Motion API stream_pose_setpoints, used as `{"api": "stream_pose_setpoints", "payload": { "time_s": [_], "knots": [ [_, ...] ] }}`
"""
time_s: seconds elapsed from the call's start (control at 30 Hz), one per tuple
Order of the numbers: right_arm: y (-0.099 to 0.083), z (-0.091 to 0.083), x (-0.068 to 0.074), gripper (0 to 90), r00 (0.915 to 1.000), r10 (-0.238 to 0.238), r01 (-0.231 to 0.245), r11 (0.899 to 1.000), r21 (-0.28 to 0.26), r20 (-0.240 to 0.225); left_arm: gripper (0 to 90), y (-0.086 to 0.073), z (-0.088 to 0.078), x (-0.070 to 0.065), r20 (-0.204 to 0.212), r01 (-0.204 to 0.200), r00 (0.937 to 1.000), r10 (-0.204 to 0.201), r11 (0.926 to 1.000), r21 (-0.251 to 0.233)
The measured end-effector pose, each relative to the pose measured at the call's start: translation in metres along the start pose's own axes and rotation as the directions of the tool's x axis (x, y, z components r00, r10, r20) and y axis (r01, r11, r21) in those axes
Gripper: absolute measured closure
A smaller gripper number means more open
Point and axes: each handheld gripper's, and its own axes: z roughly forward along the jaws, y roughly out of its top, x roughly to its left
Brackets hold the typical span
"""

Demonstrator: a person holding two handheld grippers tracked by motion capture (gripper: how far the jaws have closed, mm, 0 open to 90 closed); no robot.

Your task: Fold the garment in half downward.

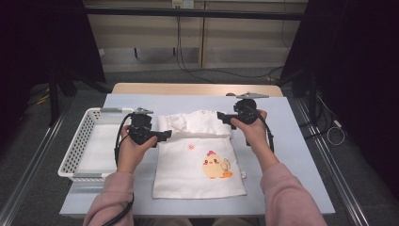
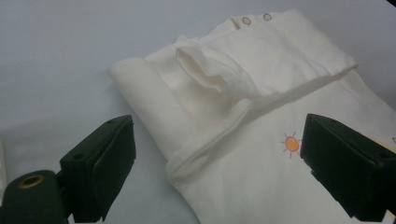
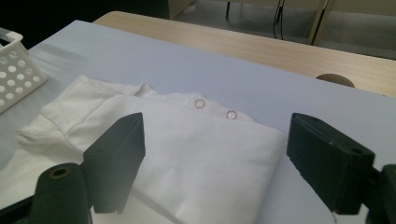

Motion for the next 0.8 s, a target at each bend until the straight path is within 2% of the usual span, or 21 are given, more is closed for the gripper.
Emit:
{"api": "stream_pose_setpoints", "payload": {
  "time_s": [0.37,0.5,0.63,0.8],
  "knots": [
    [-0.005,-0.002,-0.006,18.8,0.9999,0.008,-0.008,1.0,0.009,0.012,10.3,0.009,-0.001,0.0,0.009,0.002,1.0,-0.002,0.9999,-0.013],
    [-0.007,-0.002,-0.011,18.0,0.9997,0.016,-0.017,1.0,0.014,0.02,10.3,0.011,0.003,0.003,0.006,0.019,0.9998,-0.019,0.9996,-0.021],
    [-0.009,0.0,-0.016,17.4,0.9991,0.029,-0.03,0.999,0.021,0.032,10.0,0.015,0.007,0.004,0.007,0.019,0.9998,-0.018,0.9998,-0.012],
    [-0.011,0.004,-0.02,17.7,0.9991,0.019,-0.02,1.0,0.024,0.036,9.9,0.019,0.013,0.005,0.003,0.026,0.9997,-0.026,0.9995,-0.019]
  ]
}}
